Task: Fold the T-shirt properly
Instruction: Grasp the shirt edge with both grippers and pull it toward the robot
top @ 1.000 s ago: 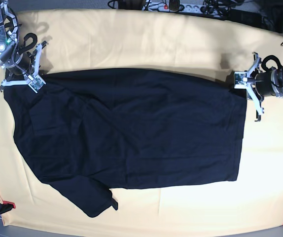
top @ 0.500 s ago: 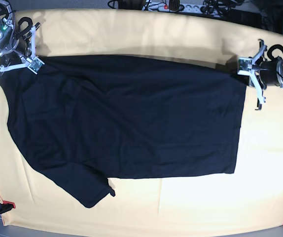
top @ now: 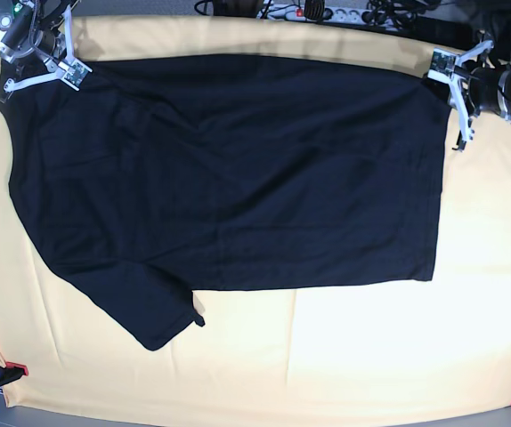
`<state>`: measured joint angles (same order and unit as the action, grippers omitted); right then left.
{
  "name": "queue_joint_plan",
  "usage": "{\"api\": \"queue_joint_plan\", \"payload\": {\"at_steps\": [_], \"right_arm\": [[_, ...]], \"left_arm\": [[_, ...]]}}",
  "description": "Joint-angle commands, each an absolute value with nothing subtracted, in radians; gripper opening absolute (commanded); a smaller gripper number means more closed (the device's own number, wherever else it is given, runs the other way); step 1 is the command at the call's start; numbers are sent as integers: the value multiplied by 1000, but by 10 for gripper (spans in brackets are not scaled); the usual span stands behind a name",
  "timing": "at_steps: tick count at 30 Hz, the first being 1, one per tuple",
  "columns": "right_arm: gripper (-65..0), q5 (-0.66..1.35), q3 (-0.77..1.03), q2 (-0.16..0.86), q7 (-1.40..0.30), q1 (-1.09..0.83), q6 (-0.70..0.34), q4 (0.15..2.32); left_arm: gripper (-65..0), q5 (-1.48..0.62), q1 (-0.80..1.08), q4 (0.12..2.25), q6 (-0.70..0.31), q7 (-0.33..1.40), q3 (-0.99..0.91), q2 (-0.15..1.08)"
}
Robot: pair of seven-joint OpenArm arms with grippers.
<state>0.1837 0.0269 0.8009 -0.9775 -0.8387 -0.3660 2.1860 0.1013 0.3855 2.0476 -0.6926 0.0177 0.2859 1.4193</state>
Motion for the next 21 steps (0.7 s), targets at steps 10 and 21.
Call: {"api": "queue_joint_plan", "payload": {"at_steps": [10,21], "right_arm": [[-650,114,80,817,-1025,-974,-281,2199],[-650,88,80,817,-964,-970,-257,2199]], "left_arm": [[-650,150,410,2094,-698,0,275,1485],[-650,-41,410,2146,-698,141,275,1485]]}}
